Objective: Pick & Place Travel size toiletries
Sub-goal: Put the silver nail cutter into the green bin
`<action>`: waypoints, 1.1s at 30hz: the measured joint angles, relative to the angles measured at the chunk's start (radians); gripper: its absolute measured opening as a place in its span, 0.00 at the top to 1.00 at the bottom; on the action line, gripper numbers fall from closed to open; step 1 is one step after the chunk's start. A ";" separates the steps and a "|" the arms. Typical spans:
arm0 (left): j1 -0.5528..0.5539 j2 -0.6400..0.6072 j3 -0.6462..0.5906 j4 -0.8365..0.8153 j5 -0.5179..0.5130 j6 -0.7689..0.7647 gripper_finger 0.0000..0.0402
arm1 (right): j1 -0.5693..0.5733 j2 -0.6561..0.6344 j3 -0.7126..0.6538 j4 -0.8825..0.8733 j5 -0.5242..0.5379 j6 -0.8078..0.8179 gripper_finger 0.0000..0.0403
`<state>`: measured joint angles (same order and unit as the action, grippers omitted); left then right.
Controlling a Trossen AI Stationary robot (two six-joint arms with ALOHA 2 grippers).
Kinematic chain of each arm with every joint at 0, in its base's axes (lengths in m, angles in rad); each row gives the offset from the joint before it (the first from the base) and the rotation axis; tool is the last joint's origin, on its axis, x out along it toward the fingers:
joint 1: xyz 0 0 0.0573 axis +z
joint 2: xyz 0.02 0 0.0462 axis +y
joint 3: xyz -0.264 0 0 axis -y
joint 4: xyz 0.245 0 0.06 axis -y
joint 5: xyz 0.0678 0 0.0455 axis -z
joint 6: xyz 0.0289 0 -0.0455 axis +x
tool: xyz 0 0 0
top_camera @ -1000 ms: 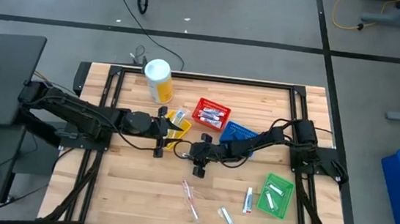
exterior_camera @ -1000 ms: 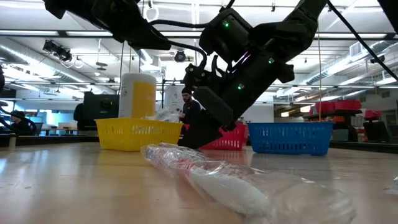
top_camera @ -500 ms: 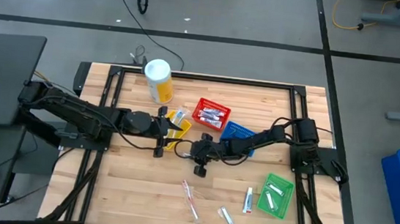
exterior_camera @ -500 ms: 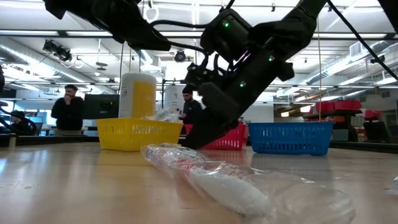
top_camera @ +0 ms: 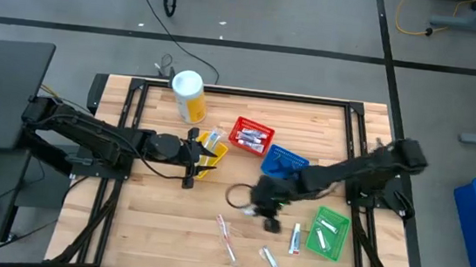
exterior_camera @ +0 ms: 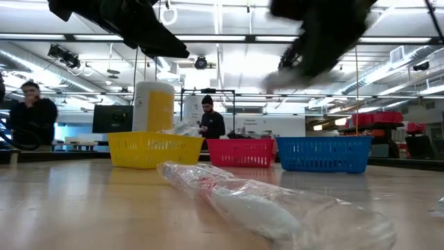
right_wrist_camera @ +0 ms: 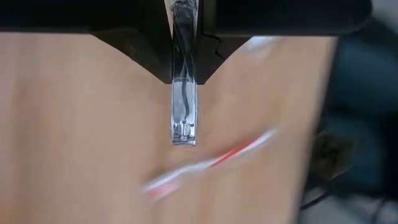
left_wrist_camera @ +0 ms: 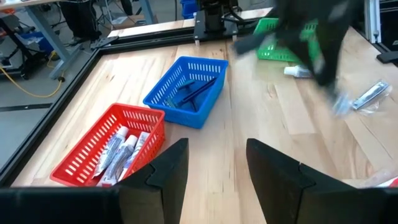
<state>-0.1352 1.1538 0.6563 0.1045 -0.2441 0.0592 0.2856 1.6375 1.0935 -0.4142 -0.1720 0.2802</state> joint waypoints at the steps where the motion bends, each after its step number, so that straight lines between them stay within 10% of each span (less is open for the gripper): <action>1: 0.000 0.000 0.000 -0.001 -0.001 -0.001 0.57 | 0.021 -0.034 0.000 -0.042 -0.023 0.000 0.87; 14: 0.000 0.000 0.000 0.022 -0.003 -0.054 0.57 | 0.383 -0.264 -0.031 -0.583 -0.043 0.256 0.87; 33: 0.000 0.000 0.000 0.030 -0.007 -0.082 0.57 | 0.547 -0.264 -0.268 -0.507 -0.038 0.577 0.82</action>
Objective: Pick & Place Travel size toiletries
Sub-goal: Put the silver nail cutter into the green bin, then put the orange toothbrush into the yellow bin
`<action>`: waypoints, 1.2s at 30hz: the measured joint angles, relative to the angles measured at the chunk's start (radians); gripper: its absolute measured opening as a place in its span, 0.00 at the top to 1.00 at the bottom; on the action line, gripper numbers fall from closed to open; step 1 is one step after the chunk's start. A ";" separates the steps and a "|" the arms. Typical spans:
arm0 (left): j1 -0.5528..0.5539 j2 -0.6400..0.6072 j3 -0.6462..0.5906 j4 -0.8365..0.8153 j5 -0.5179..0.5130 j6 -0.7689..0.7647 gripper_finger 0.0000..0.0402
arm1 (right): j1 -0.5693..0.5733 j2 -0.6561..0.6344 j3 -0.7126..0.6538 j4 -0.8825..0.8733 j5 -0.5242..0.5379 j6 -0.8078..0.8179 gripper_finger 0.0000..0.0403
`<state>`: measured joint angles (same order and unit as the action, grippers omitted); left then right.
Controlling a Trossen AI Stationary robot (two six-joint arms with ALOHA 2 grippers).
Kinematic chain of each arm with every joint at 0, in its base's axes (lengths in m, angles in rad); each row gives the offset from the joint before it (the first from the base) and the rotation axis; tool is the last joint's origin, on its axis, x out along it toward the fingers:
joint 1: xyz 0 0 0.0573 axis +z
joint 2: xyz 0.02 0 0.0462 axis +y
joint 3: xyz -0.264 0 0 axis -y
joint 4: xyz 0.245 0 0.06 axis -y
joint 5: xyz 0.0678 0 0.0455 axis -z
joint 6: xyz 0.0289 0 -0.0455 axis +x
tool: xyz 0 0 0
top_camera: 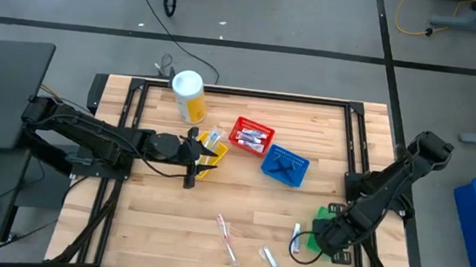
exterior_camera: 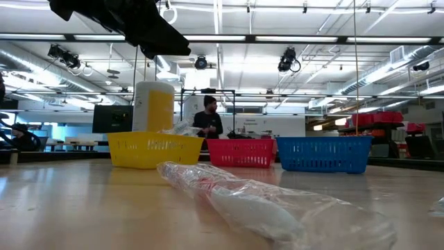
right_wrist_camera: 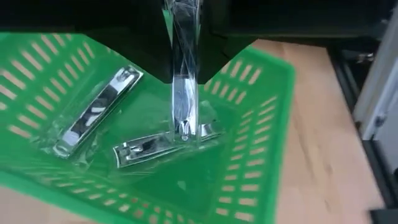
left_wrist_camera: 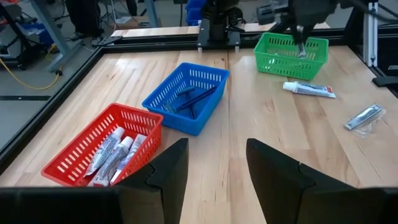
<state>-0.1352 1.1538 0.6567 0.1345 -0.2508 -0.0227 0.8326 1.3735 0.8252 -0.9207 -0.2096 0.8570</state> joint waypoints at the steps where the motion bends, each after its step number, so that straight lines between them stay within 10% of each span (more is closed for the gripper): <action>1: 0.000 0.000 0.000 0.000 0.000 0.000 0.57 | 0.000 0.000 -0.014 0.012 0.000 0.000 0.80; 26: 0.000 0.000 0.000 0.000 0.149 -0.089 0.57 | -0.145 0.000 0.138 0.219 0.015 0.015 0.71; 36: -0.023 0.095 0.000 0.031 0.429 -0.096 0.57 | -0.182 0.000 0.139 0.513 0.560 -0.394 0.72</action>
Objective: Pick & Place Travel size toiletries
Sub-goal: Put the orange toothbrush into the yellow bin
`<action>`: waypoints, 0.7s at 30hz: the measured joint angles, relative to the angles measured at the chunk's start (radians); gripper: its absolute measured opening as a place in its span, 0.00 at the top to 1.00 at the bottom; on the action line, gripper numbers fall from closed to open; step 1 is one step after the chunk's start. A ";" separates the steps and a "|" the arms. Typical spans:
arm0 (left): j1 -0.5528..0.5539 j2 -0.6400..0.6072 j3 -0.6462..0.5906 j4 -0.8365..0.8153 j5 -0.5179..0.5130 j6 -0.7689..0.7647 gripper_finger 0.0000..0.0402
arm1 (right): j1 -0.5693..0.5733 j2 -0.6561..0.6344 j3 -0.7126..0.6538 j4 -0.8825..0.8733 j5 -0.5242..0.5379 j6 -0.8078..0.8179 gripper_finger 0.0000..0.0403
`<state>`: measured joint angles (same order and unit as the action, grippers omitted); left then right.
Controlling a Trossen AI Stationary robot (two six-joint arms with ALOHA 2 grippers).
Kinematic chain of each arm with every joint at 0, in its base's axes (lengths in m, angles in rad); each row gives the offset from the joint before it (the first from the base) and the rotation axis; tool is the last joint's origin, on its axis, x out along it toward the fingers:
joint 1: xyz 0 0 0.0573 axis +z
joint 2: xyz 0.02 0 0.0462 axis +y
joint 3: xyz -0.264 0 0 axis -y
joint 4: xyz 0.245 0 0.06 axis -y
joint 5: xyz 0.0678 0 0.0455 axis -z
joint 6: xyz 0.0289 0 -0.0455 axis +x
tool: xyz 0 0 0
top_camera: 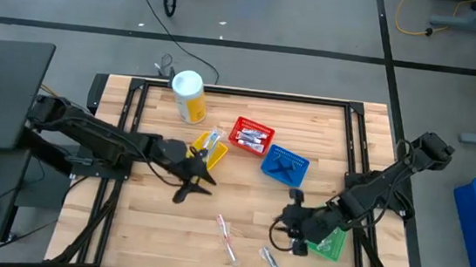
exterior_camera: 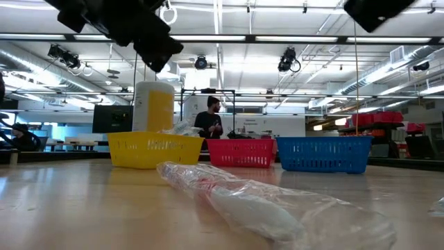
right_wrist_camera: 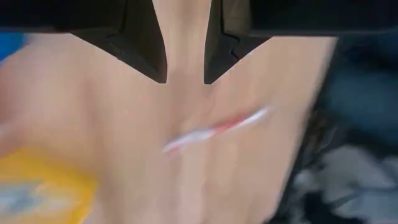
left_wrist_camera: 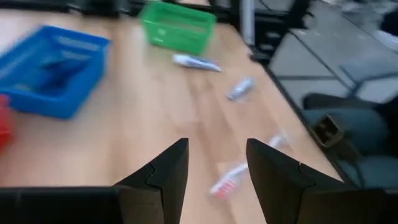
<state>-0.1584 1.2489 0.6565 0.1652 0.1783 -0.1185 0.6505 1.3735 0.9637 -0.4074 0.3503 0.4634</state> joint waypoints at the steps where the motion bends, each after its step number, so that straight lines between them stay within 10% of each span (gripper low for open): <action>1: -0.010 0.022 0.000 0.011 0.020 0.000 0.57 | -0.004 0.000 0.000 0.022 0.053 -0.041 0.72; 6: -0.071 0.143 0.000 0.074 0.048 0.051 0.57 | -0.038 0.000 0.000 0.114 0.195 -0.158 0.72; 21: -0.197 0.514 0.110 0.325 0.024 0.260 0.49 | -0.095 0.000 0.000 0.135 0.196 -0.158 0.73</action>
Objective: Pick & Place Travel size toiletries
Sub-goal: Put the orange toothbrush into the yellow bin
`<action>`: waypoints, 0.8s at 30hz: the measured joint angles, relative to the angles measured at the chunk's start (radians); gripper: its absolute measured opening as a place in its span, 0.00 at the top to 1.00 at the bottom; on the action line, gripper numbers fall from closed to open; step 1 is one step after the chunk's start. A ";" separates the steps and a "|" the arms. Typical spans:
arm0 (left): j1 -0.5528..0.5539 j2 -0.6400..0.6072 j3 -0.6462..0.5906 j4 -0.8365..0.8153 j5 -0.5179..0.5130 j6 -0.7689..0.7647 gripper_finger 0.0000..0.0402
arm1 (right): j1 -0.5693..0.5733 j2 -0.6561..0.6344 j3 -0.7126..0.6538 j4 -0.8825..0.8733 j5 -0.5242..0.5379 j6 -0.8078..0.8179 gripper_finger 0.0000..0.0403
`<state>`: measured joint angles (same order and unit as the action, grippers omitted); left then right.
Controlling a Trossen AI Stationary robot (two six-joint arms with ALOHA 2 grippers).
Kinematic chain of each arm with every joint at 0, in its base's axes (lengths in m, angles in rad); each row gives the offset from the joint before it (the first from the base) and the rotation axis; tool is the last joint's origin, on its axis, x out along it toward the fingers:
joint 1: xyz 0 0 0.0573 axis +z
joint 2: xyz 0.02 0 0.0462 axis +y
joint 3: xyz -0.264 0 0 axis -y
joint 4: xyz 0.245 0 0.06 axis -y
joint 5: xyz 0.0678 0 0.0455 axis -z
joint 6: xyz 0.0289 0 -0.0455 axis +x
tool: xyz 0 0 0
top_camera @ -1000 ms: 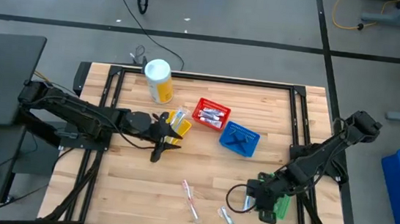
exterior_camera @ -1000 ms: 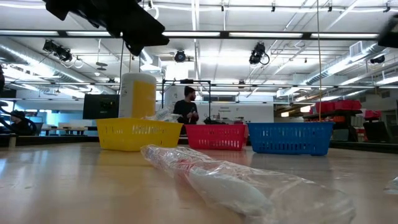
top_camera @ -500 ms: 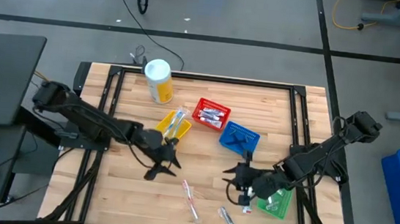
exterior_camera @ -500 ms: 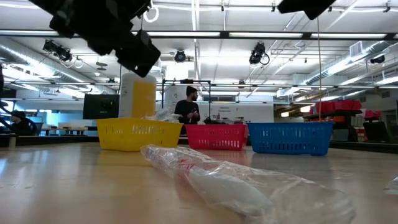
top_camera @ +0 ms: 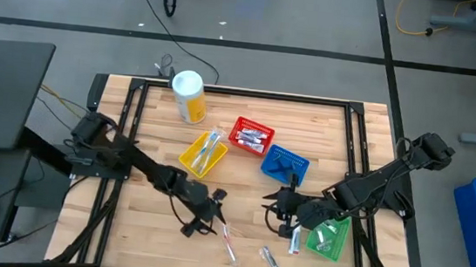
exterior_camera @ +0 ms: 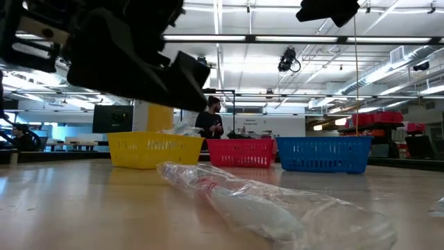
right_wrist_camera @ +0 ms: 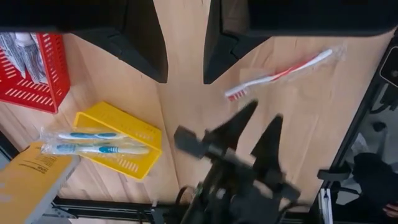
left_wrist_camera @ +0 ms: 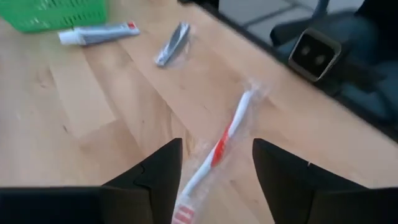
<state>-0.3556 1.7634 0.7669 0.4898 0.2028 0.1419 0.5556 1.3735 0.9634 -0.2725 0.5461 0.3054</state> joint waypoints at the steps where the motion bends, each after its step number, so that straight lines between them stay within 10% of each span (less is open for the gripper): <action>1: -0.003 0.022 0.026 -0.025 -0.009 0.016 0.48 | 0.000 0.000 0.000 0.004 0.000 0.000 0.73; 16: -0.024 0.275 0.368 -0.418 -0.037 0.172 0.47 | -0.001 0.000 -0.043 0.039 -0.001 0.092 0.73; 24: -0.025 0.301 0.388 -0.460 -0.037 0.161 0.63 | 0.002 0.000 -0.164 0.114 -0.008 0.257 0.73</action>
<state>-0.3805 2.0640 1.1549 0.0303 0.1654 0.3026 0.5575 1.3735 0.7995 -0.1581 0.5380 0.5621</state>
